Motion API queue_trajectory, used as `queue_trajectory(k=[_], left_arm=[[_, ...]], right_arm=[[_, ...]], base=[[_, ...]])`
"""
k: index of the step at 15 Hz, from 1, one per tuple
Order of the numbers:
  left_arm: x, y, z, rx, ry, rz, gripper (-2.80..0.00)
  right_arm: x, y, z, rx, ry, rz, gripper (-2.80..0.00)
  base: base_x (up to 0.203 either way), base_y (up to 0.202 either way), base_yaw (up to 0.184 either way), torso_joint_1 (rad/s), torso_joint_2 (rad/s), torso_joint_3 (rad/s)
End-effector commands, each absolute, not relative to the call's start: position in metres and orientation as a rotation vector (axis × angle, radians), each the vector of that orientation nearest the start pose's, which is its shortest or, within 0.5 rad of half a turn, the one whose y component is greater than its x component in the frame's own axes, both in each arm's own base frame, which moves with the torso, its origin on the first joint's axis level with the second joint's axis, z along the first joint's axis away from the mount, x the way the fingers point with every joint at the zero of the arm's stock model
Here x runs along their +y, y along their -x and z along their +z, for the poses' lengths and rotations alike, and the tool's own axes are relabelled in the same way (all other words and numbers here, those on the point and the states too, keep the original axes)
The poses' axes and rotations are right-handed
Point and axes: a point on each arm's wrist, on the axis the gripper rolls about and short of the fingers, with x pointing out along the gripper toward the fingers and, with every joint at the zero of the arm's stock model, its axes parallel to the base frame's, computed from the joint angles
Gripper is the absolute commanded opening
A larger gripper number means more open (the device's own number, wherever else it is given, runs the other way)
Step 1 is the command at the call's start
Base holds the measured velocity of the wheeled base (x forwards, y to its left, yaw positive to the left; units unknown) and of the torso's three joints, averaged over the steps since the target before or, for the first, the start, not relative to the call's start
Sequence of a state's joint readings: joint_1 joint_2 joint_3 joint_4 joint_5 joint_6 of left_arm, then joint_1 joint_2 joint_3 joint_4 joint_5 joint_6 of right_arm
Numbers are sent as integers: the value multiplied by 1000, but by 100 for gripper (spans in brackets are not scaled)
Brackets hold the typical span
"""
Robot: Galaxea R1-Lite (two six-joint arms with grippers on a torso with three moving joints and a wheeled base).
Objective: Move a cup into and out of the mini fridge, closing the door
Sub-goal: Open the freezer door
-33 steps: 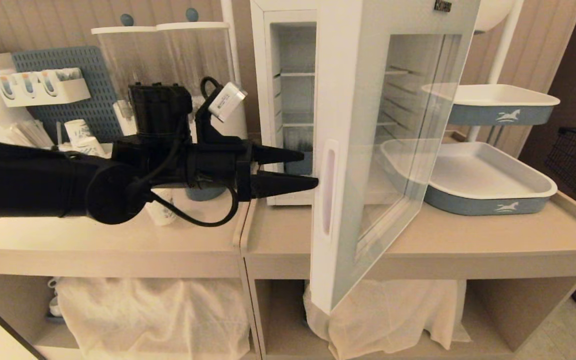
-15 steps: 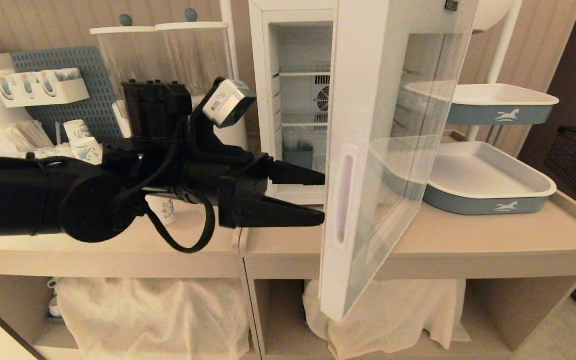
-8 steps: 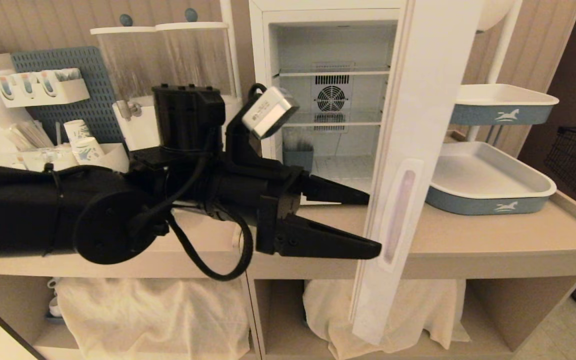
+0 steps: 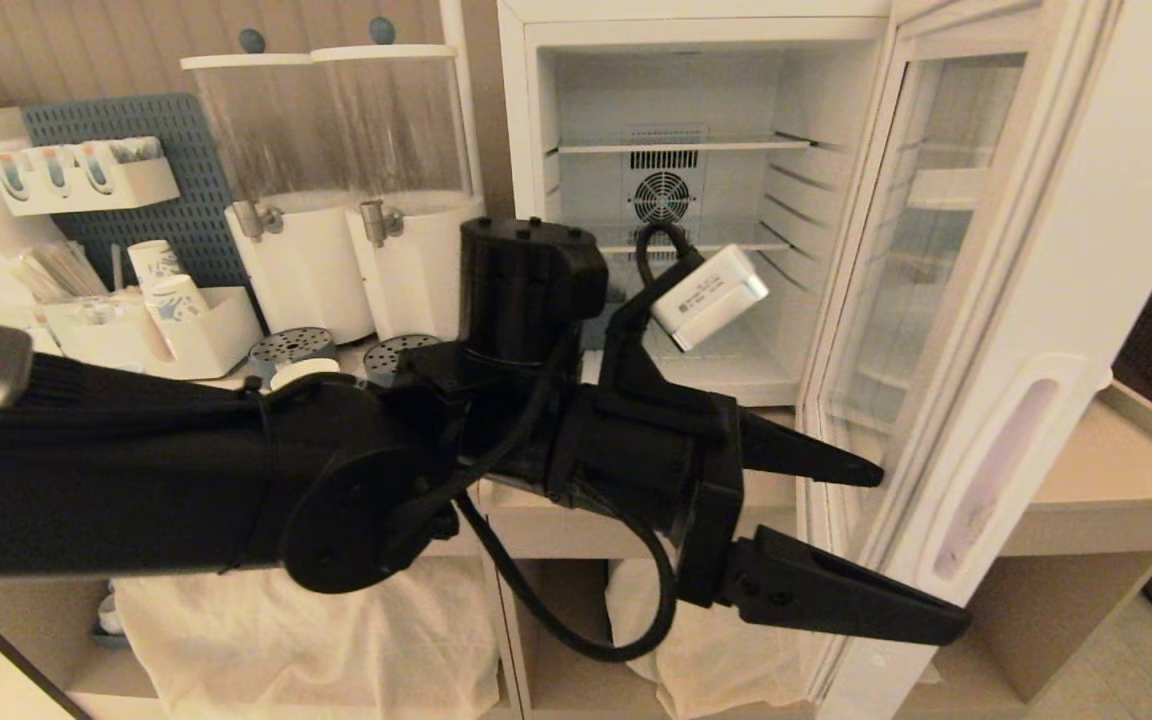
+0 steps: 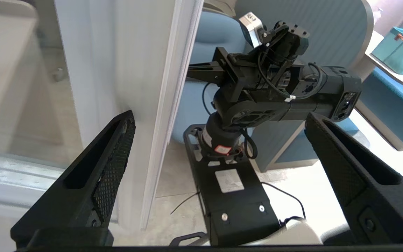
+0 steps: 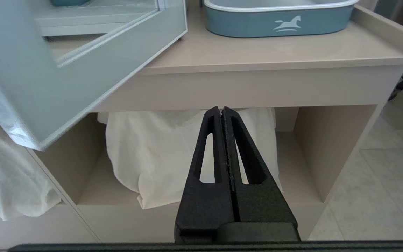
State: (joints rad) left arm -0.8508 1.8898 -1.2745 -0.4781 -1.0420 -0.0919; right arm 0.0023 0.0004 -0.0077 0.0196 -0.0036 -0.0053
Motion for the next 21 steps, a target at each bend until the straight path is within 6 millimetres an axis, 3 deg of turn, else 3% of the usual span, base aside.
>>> queue_trajectory(k=[1, 8, 10, 12, 14, 17, 19, 21], left_arm=[[-316, -223, 219, 284, 75, -1921, 0], [-350, -190, 206, 337, 63, -1910, 0], [-342, -184, 209, 338, 57, -1893, 0], [-324, -177, 224, 302, 54, -1831, 0], [-291, -188, 244, 241, 60, -1684, 0], [-211, -231, 274, 209, 80, -1402, 0], [-159, -255, 281, 212, 63, -1216, 0], [-118, -270, 273, 251, -4, -1049, 0]], right_arm=[[0, 24, 76, 11, 6, 0, -280], [0, 24, 76, 11, 6, 0, -280], [0, 24, 76, 11, 6, 0, -280], [0, 24, 76, 11, 6, 0, -280], [0, 24, 76, 11, 6, 0, -280], [0, 24, 76, 11, 6, 0, -280], [0, 24, 76, 11, 6, 0, -280], [0, 24, 76, 11, 6, 0, -280]], base=[[0, 0, 0, 0, 0, 0], [0, 0, 0, 0, 0, 0], [0, 0, 0, 0, 0, 0], [0, 0, 0, 0, 0, 0], [0, 0, 0, 0, 0, 0], [0, 0, 0, 0, 0, 0], [0, 0, 0, 0, 0, 0], [0, 0, 0, 0, 0, 0]])
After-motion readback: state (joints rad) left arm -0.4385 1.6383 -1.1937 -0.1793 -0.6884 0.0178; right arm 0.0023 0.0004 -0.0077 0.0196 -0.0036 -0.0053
